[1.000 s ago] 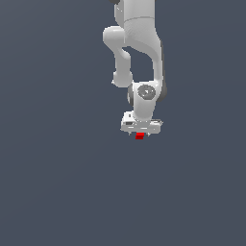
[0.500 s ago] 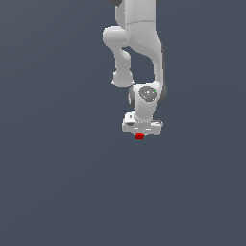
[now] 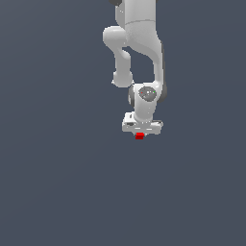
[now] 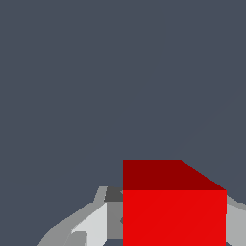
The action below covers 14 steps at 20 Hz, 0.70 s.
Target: Pick up the red cube and move it to a goal position.
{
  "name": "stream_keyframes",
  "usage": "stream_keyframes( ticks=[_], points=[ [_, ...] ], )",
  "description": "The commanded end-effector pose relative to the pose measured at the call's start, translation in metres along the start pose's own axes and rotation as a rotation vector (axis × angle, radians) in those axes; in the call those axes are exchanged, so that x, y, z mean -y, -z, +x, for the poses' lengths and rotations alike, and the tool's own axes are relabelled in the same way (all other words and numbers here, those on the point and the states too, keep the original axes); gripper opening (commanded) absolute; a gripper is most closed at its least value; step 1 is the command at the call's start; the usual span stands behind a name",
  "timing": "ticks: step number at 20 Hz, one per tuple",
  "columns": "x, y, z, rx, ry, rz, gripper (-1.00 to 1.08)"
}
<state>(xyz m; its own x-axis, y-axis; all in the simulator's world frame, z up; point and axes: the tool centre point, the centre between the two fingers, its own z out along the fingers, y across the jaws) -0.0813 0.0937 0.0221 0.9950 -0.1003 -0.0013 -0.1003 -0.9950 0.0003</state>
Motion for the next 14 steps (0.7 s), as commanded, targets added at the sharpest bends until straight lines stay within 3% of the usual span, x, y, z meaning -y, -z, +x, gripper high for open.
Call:
stream_keyframes(
  ticks=[1, 14],
  points=[
    [-0.001, 0.005, 0.002, -0.001, 0.000, 0.000, -1.00],
    [-0.025, 0.081, 0.039, -0.001, 0.000, 0.001, -1.00]
  ],
)
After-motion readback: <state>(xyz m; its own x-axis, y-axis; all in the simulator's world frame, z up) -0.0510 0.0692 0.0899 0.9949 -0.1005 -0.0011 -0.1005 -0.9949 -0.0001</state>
